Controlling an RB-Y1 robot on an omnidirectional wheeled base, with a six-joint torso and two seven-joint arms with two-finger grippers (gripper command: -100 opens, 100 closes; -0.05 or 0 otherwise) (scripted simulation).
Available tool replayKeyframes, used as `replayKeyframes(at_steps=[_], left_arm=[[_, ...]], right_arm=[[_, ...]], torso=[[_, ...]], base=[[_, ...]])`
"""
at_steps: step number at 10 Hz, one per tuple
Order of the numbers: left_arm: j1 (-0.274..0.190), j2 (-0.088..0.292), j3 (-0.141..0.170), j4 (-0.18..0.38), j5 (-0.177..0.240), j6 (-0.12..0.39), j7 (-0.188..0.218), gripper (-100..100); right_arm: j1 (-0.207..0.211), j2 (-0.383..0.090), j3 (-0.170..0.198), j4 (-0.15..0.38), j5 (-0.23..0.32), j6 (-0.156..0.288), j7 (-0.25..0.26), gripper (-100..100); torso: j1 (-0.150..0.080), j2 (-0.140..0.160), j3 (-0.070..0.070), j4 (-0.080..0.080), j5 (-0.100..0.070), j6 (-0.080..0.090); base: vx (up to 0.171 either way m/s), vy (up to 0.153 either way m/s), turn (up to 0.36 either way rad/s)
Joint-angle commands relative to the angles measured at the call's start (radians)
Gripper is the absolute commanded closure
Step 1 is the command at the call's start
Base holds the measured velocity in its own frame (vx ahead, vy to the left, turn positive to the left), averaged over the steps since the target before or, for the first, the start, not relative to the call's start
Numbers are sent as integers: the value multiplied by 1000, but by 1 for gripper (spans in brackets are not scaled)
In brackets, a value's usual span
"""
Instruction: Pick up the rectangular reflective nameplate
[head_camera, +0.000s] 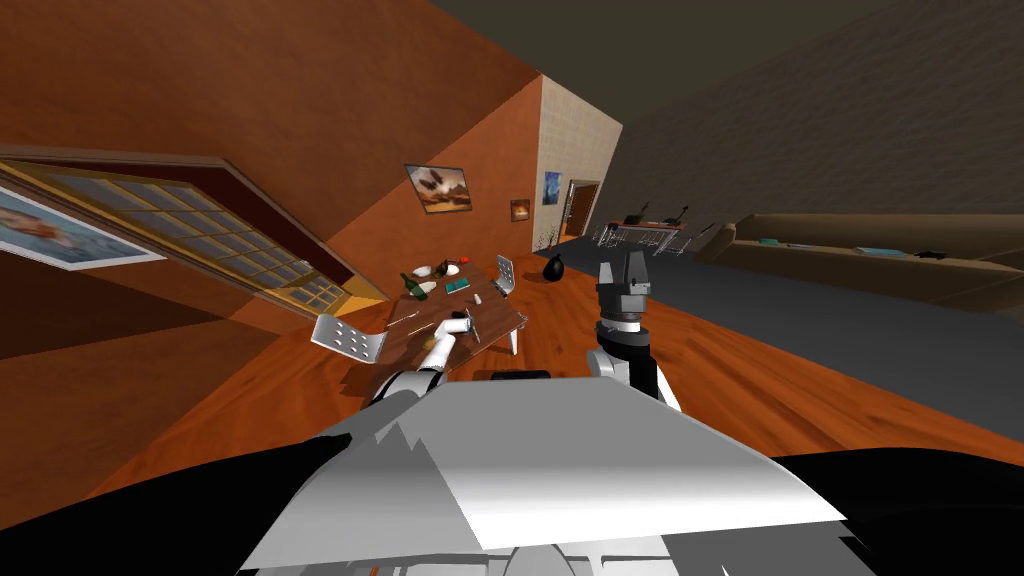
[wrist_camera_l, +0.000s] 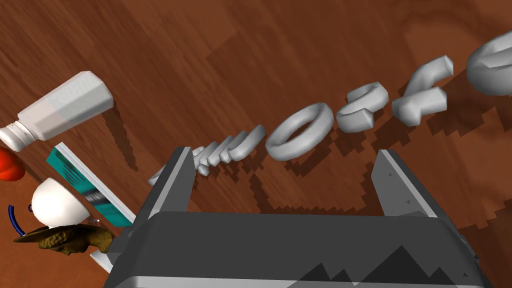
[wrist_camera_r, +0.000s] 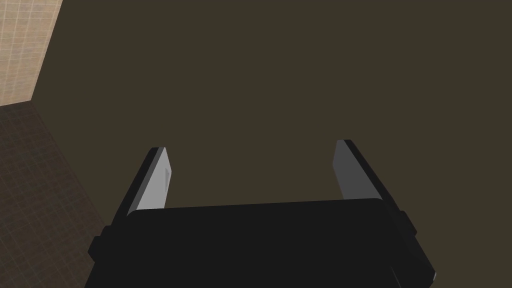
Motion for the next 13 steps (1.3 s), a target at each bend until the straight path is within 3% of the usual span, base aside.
replayKeyframes(at_steps=[1, 2, 3, 4, 5, 6, 8, 9, 11, 12, 13], left_arm=[[-11, 5, 2, 22, 2, 30, -10, -100], [-9, 4, 2, 19, 3, 17, -8, -100], [-10, 4, 2, 21, 3, 20, -9, 0], [-15, 1, -31, 26, -19, 23, 41, -100], [-15, 1, -31, 26, -19, 23, 63, -100], [-20, -2, -63, 31, -42, 27, 93, -100], [-20, -2, -63, 31, -42, 27, 136, -100], [-25, -5, -95, 36, -64, 30, 172, -100], [-25, -5, -95, 36, -64, 30, 208, -100], [-29, -8, -127, 41, -86, 34, 248, -100], [-29, -8, -127, 41, -86, 34, 273, -100]], right_arm=[[0, 0, 0, 0, 0, 0, 0, 0], [0, 0, 0, 0, 0, 0, 0, 0], [0, 0, 0, 0, 0, 0, 0, 0], [0, 0, 0, 0, 0, 0, 0, 0], [0, 0, 0, 0, 0, 0, 0, 0], [0, 0, 0, 0, 0, 0, 0, 0], [0, 0, 0, 0, 0, 0, 0, 0], [0, 0, 0, 0, 0, 0, 0, 0], [0, 0, 0, 0, 0, 0, 0, 0], [0, 0, 0, 0, 0, 0, 0, 0], [0, 0, 0, 0, 0, 0, 0, 0]], torso=[[0, 0, 0, 0, 0, 0], [0, 0, 0, 0, 0, 0], [1, 1, 1, 0, 0, 0], [1, 2, 1, 0, 0, 0], [4, 3, 2, 1, 1, 1], [6, 4, 2, 1, 1, 0], [8, 4, 2, 1, 2, 0], [5, 3, 1, 1, 1, -1], [6, 3, 2, 1, 2, 0], [4, 3, 2, 1, 1, -1], [6, 4, 2, 1, 1, 0]], base=[[24, -15, -33], [9, -5, -6], [0, 0, 0], [-17, 56, -176], [-26, 90, -133], [-33, 122, -205], [-11, 77, -44], [-16, 73, -173], [-18, 59, -54], [-35, 76, -181], [-29, 78, -117]])
